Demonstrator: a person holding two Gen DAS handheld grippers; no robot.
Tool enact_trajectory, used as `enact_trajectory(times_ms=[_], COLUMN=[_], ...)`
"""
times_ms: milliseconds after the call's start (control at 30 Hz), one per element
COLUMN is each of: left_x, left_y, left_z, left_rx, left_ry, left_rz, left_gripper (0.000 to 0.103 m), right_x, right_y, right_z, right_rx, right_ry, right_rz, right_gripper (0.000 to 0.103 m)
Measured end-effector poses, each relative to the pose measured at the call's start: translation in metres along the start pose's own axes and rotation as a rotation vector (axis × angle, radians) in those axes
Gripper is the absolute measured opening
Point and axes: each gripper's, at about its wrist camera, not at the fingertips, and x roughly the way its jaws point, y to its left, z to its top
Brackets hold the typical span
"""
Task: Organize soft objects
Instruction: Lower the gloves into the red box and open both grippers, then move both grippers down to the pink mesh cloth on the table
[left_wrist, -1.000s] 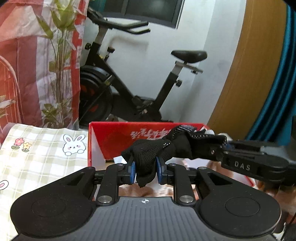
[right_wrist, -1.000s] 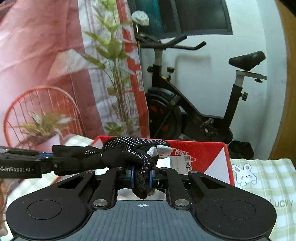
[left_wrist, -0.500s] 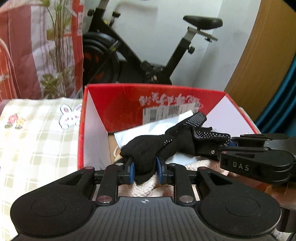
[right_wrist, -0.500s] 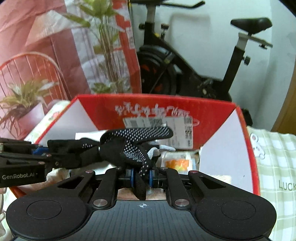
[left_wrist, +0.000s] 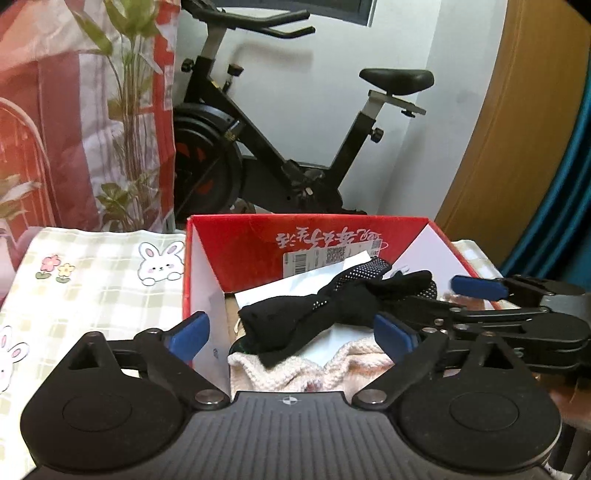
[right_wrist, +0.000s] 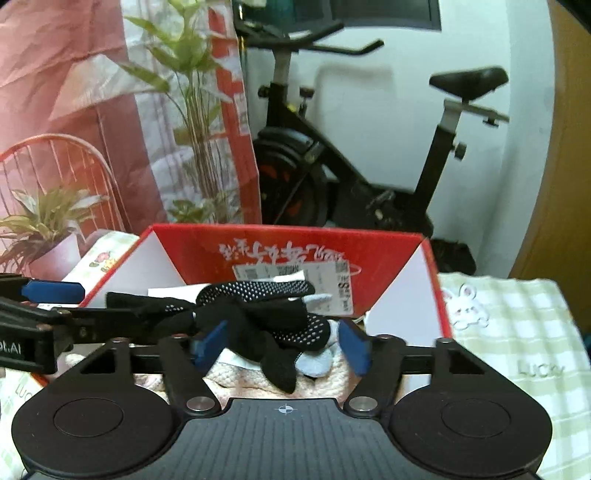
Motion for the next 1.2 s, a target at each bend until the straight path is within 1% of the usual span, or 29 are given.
enact_trajectory(times_ms=[33,100,133,300,433,567,667,800,933,1200], left_x=[-0.005,-0.018,-0.024,-0.048,-0.063,-0.072,-0.076,-0.075,-0.066,-0.049], left_y=[-0.001,-0.003,-0.003,-0.006,-0.009,-0.009,-0.009,-0.013,-0.017,-0.022], left_z=[-0.002,-0.006,-0.009,-0.025,-0.04,-0.056,-0.068,-0.085,-0.1,-0.124], left_rx=[0.002,0.008,0.01,0.009,0.02,0.027,0.007,-0.012,-0.012,0.013], left_ry=[-0.008,-0.031,-0.04,-0.077,-0.115,-0.128,-0.149,-0.136,-0.101,-0.048], left_rz=[0.013,0.022,0.018,0.015,0.041,0.051,0.054,0.039,0.011,-0.015], left_gripper=[0.102,0.103,0.103,0.103,0.103,0.103,0.103,0.103,0.103,0.102], right_x=[-0.007,-0.021,-0.028,-0.055,-0.081,-0.099,-0.109,-0.111,-0.108,-0.089], right_y=[-0.001,-0.003,-0.006,-0.014,-0.02,-0.021,-0.029,-0.038,-0.042,-0.045], right_z=[-0.001,-0.004,-0.007,-0.02,-0.04,-0.061,-0.077,-0.097,-0.116,-0.153], right_rx=[-0.004,-0.016,-0.02,-0.015,-0.015,-0.054,-0.027,0.03,0.036,0.048], right_ry=[-0.012,-0.047,-0.061,-0.091,-0.152,-0.167,-0.172,-0.157,-0.142,-0.063], right_rz=[0.0,-0.009,-0.009,-0.019,-0.052,-0.07,-0.081,-0.092,-0.097,-0.098], right_gripper=[0.088,0.1,0.103,0.102,0.103,0.103,0.103,0.102,0.102,0.101])
